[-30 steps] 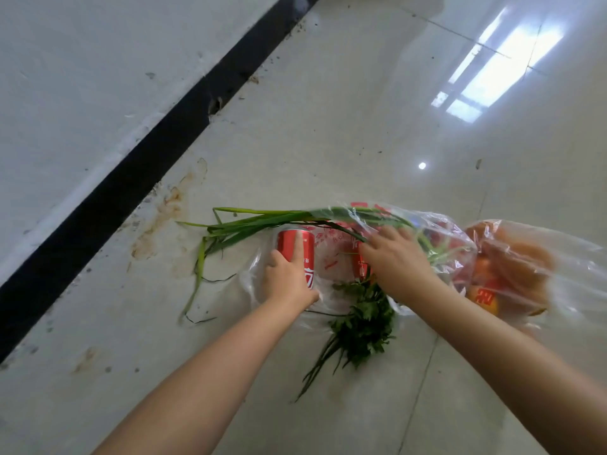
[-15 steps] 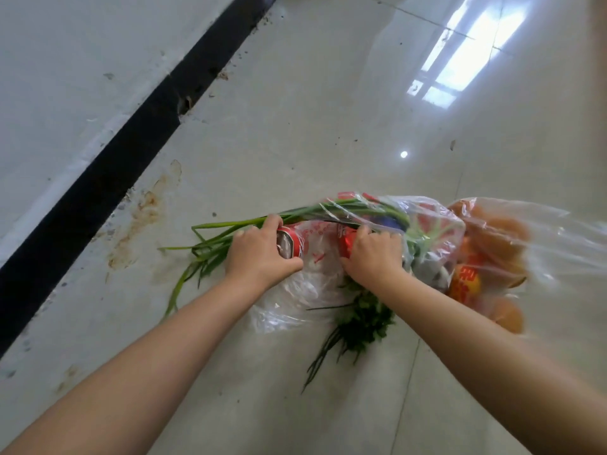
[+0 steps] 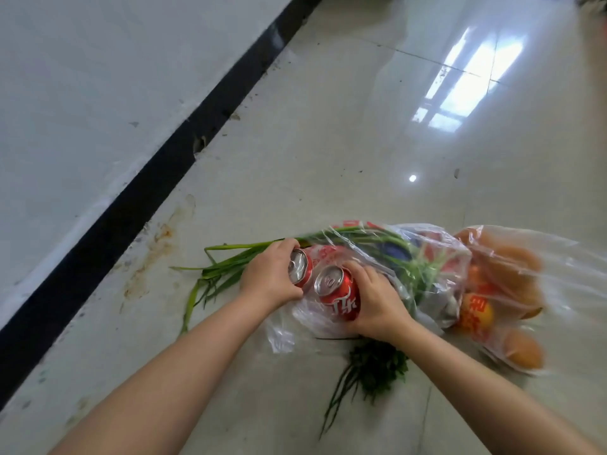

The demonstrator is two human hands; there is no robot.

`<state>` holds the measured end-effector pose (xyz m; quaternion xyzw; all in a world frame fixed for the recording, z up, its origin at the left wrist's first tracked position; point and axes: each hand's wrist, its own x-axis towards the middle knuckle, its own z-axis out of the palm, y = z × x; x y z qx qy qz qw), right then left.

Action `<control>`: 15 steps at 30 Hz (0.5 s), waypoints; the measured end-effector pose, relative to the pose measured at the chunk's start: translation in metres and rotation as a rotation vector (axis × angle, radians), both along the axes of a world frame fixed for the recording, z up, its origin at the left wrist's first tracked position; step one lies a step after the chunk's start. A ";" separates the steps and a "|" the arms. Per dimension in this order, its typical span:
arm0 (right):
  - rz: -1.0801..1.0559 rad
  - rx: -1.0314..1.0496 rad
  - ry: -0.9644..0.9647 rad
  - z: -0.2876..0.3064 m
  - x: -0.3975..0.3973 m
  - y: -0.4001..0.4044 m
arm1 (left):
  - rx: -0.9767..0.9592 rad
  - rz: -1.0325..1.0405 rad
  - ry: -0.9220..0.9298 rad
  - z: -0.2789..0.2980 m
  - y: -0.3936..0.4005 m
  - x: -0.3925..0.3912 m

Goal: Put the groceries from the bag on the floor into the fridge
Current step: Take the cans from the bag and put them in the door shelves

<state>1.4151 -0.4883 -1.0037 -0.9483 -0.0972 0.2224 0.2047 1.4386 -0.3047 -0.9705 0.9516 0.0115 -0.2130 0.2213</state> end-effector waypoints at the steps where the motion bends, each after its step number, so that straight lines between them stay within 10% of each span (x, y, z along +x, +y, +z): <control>1: 0.005 0.057 -0.010 0.000 -0.005 -0.001 | -0.016 0.025 -0.015 0.000 0.003 -0.004; 7: -0.242 0.587 -0.082 -0.003 -0.019 0.010 | -0.095 0.135 -0.061 0.003 0.015 -0.030; 15: -0.099 0.431 -0.034 0.005 -0.029 0.018 | 0.007 0.013 -0.017 0.001 0.009 -0.057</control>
